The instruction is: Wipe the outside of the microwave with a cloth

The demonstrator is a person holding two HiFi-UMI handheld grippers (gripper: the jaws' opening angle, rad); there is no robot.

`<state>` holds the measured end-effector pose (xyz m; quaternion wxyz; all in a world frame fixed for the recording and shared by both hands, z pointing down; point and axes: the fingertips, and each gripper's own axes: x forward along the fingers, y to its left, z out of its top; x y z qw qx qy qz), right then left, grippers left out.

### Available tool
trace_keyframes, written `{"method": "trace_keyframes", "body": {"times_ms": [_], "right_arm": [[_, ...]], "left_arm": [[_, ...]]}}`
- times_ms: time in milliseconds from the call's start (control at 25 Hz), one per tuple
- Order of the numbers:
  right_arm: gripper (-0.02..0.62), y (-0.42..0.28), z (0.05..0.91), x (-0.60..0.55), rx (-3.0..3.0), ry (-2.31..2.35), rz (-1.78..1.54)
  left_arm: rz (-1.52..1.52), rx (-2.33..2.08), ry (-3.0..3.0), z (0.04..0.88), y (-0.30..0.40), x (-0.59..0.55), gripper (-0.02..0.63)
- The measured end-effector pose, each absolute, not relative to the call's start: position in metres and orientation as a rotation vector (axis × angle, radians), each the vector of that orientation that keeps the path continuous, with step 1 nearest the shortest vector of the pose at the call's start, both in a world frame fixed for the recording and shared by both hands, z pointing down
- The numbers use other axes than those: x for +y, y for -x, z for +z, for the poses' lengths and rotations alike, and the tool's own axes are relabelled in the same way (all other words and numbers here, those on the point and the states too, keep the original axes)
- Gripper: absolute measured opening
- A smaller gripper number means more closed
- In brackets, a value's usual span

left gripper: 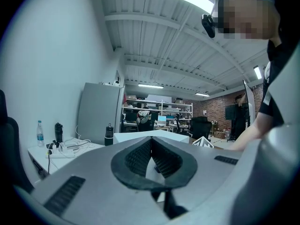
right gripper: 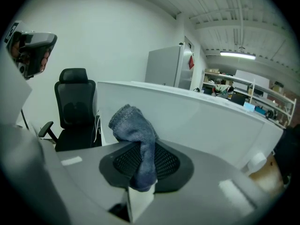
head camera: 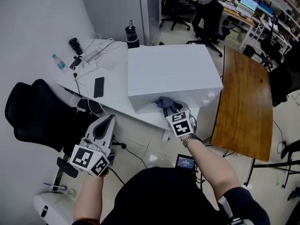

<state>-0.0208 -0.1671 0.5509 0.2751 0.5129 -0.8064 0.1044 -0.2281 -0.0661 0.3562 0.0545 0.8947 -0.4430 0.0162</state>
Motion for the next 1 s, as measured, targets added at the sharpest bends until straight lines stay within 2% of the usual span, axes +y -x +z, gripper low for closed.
{"method": "trace_keyframes", "body": {"times_ms": [1000], "right_arm": [[0.063,-0.148,0.548,-0.157,-2.077,-1.531,0.343]], "left_arm": [[0.097,-1.33,-2.722,0.353,0.109,-0.048,0.005]]}}
